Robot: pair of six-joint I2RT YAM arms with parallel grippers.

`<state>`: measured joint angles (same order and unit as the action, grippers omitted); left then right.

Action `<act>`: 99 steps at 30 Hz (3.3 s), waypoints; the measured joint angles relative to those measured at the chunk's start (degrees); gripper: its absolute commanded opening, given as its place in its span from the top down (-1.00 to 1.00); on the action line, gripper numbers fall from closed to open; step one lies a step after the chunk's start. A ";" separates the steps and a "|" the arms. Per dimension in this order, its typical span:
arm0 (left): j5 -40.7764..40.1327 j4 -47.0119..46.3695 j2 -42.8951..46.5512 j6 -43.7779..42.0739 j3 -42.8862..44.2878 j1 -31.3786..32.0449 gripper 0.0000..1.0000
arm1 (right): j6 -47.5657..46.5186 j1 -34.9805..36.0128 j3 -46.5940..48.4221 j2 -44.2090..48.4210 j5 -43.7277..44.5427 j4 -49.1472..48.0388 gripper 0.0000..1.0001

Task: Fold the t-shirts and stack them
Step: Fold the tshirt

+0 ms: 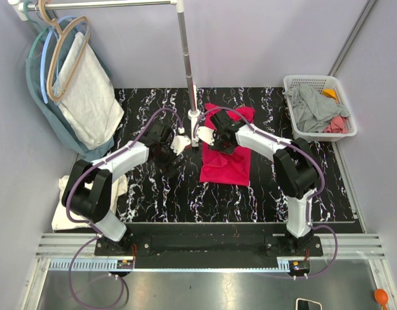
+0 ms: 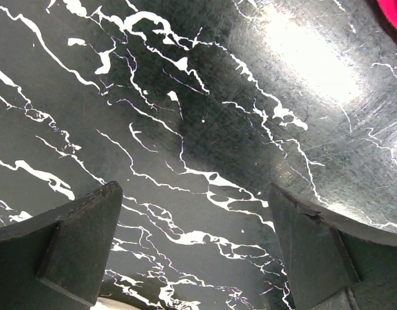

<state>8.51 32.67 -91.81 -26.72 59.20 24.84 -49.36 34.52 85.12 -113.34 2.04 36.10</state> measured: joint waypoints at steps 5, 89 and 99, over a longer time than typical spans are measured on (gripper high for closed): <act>0.02 -0.28 -0.02 0.04 -0.02 0.00 -0.98 | 0.92 -0.20 0.87 -1.49 3.61 -2.95 -0.21; -1.14 -2.84 0.04 0.20 -1.25 -0.07 -0.98 | 16.90 0.22 -3.41 2.69 -1.27 -4.24 -0.51; -1.57 -3.37 0.28 0.17 -1.38 -0.85 -0.98 | 18.01 0.66 3.54 -1.99 -1.22 -4.96 -0.52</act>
<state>6.94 29.30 -91.53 -26.55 57.82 23.99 -31.35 35.18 88.66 -115.33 0.82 31.14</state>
